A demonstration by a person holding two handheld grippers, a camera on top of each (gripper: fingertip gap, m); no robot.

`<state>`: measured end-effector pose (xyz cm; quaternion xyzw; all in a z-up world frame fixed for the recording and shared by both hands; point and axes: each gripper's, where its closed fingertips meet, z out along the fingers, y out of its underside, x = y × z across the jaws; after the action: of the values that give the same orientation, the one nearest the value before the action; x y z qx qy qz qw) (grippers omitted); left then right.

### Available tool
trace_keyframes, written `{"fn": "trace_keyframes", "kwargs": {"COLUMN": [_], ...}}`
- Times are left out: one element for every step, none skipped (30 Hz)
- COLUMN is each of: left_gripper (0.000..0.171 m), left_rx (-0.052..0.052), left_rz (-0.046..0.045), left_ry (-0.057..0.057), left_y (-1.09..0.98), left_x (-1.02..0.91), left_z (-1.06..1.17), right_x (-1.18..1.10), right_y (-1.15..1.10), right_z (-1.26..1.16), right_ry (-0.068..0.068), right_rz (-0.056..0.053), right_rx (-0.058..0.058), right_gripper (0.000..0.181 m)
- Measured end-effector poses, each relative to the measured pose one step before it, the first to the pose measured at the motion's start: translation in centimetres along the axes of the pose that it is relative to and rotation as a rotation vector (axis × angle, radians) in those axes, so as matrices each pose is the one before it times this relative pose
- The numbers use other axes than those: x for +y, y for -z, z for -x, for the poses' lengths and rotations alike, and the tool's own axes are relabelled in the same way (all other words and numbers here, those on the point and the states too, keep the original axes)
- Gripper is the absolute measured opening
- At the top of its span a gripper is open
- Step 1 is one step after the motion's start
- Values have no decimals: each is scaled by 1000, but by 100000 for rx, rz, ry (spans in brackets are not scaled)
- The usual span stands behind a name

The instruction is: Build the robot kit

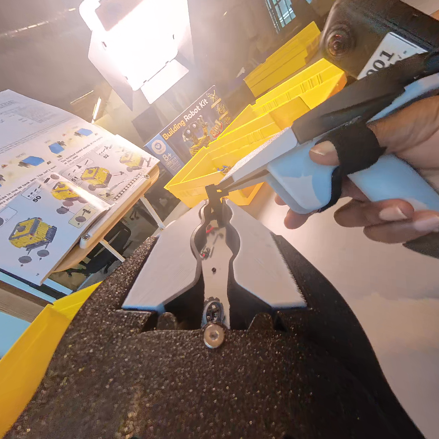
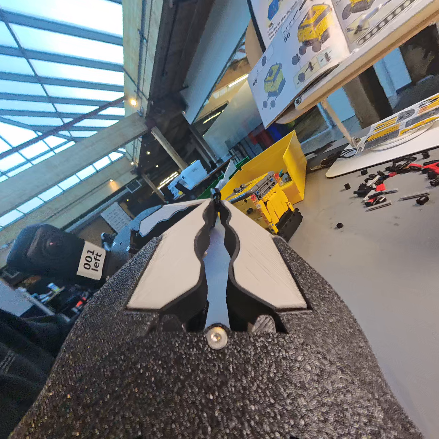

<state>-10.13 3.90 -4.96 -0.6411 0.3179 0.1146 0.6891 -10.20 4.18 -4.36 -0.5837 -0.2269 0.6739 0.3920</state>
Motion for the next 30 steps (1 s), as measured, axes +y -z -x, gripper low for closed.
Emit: {"fn": "trace_keyframes", "kwargs": {"left_gripper": [5,5,5,5,5,5,5,5,5,5,5,6,6,6,6,6,6,6,6,6,5,5,5,5,5,5,5,5,5,5], "left_rx": [987,1335,1349,1435,1922,2500,1990,928,846,558,687,423,381,975,1205,1138,1025,775,1015,1532,2339,1966,641,2488,4538,4287,4835,6379,5092,3484], "left_rz": [113,-265,-633,-792,-855,-695,-320,113,-185,-782,-1048,-372,581,836,441,39,-12,108,-294,-1454,-2490,-2301,-1798,-1813,-1952,-2631,-2282,-751,-211,119], "left_ry": [-1184,-1116,-1173,-712,433,1189,514,-368,322,1543,2177,872,-541,-573,-82,169,-274,-1063,-737,1283,4483,5551,4646,4555,5837,5730,4856,4821,3682,2015], "left_y": [21,40,59,72,85,44,23,25,27,26,27,9,-16,-12,13,5,-29,-64,-48,27,49,33,103,168,212,245,225,133,36,-20], "left_x": [99,32,-50,-72,-54,17,71,135,44,-78,-154,-60,117,216,154,56,21,9,-40,-144,-274,-246,-217,-249,-233,-244,-153,26,125,171], "left_z": [-94,-170,-179,-143,-159,-240,-264,-96,-52,-34,-9,-11,-62,-153,-221,-239,-193,-153,-101,-17,3,71,303,111,-112,-133,-313,-610,-520,-389], "right_x": [194,108,96,56,72,192,128,155,112,-55,-117,-79,59,204,210,126,90,43,52,35,4,-97,-203,-316,-342,-278,43,391,615,598], "right_y": [76,111,148,124,81,50,12,17,3,35,37,-5,-5,36,109,144,135,139,307,245,278,213,250,398,435,480,321,109,-15,-129], "right_z": [-15,-26,68,98,88,88,-18,-48,-20,33,110,29,-88,-136,-119,-68,-51,-55,-5,137,339,387,549,472,278,103,45,93,318,381], "right_ry": [2268,2260,217,-1004,-1219,-888,64,1804,2047,40,-1861,-2115,-1513,-86,-94,-1179,-1612,-989,459,1431,1291,827,1205,2460,4546,5884,6736,7771,9061,9394], "right_rz": [3361,2717,1786,1008,606,916,746,1319,1313,57,-1088,-1690,-1260,222,855,469,449,258,549,852,1083,1283,1657,1667,1424,2038,4179,6283,7017,6403], "right_rx": [-761,-581,-1094,-1564,-1298,-681,608,1103,879,36,-946,-355,641,879,291,-757,-1304,-1130,-961,-1894,-3251,-3542,-4739,-3879,-2211,-977,-837,-903,-1684,-1831], "right_gripper": [4,4,4,4,4,4,3,4,4,4,4,3,3,3,3,3,3,4,4,5,6,14,22,28,33,34,35,38,39,42]}}
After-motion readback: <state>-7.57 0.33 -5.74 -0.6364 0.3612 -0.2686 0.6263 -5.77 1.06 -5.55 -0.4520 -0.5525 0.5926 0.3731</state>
